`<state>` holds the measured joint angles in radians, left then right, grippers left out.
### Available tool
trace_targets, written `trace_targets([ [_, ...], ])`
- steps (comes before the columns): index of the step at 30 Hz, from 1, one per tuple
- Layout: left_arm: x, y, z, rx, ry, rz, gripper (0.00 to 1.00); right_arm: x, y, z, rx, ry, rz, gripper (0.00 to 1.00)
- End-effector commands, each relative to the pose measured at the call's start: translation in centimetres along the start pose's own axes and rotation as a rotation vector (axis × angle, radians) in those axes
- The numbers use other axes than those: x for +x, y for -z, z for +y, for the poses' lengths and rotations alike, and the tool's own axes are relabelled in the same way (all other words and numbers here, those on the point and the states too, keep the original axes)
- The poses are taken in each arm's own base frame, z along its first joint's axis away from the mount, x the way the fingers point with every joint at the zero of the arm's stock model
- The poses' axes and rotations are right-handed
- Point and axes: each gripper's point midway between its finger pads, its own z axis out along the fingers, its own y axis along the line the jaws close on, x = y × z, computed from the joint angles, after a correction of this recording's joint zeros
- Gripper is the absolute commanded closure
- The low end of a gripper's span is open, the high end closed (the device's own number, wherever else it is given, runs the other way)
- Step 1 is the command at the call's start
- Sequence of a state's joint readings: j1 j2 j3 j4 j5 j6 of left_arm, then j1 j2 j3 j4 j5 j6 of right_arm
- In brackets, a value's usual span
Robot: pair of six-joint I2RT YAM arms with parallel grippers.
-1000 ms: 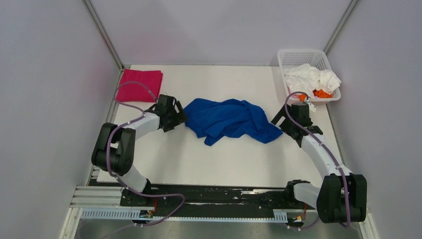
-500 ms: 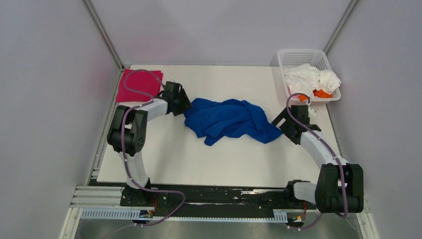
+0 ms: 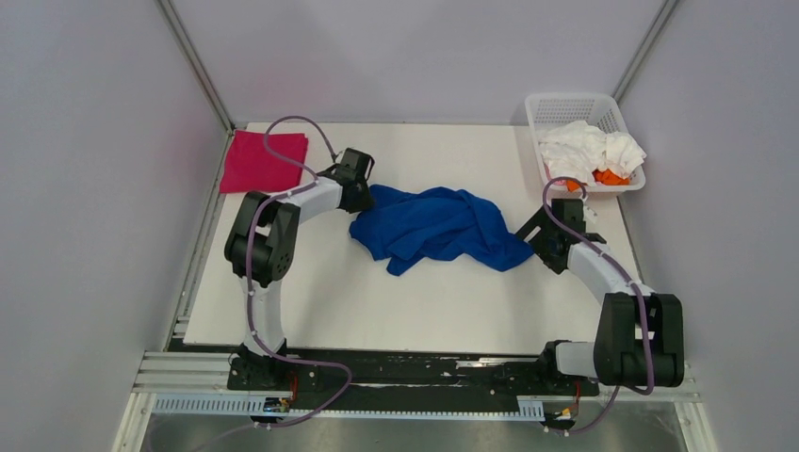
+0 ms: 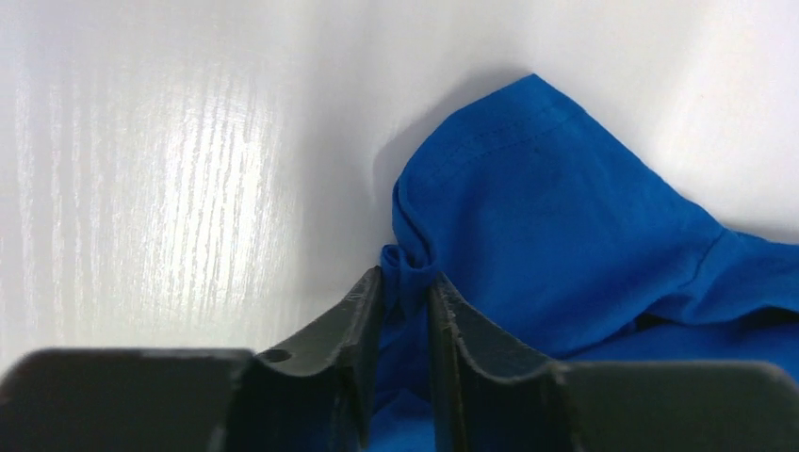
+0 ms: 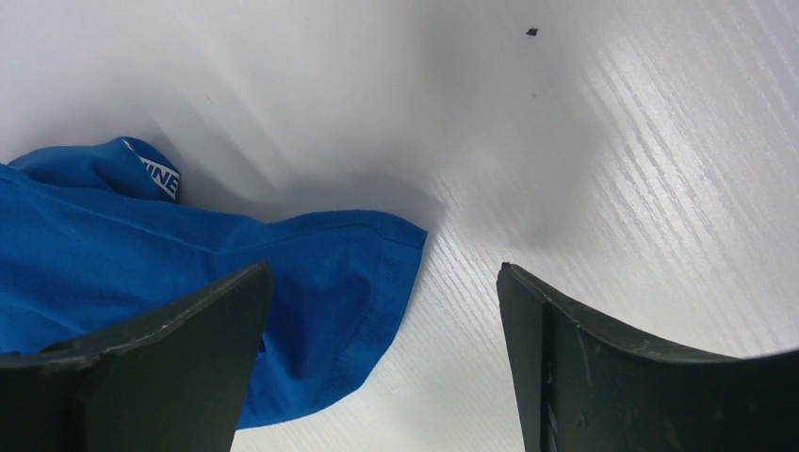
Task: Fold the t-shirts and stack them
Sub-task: Flatten out the tshirt
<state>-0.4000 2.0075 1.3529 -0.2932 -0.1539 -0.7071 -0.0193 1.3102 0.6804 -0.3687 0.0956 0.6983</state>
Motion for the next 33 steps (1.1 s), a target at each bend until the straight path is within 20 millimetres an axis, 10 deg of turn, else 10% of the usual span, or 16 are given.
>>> trace_targets([
  [1, 2.6, -0.9, 3.1, -0.141, -0.033, 0.082, 0.71, -1.8, -0.3, 1.9, -0.058, -0.020, -0.046, 0.14],
  [5, 1.8, -0.6, 2.9, -0.141, -0.043, 0.061, 0.99, -1.2, -0.9, 2.9, -0.093, -0.013, 0.006, 0.22],
  [11, 0.9, 0.0, 2.3, -0.110, -0.060, 0.029, 1.00, 0.9, -2.2, 3.5, -0.118, 0.014, 0.117, 0.32],
  [15, -0.9, 1.2, 1.6, -0.081, -0.065, -0.037, 1.00, 1.2, -2.4, 5.4, -0.144, 0.074, 0.115, 0.62],
  [20, -6.0, 4.9, 0.2, -0.055, -0.068, -0.200, 1.00, -4.1, -1.1, 7.4, -0.124, 0.132, -0.092, 1.00],
  [26, -13.1, 13.8, -0.8, -0.020, -0.067, -0.465, 1.00, -12.7, 7.1, 10.6, -0.218, 0.201, -0.433, 1.00],
  [33, -18.9, 30.0, -1.3, 0.155, -0.039, -0.827, 1.00, -19.4, 23.2, 13.0, -0.421, 0.255, -0.840, 1.00],
])
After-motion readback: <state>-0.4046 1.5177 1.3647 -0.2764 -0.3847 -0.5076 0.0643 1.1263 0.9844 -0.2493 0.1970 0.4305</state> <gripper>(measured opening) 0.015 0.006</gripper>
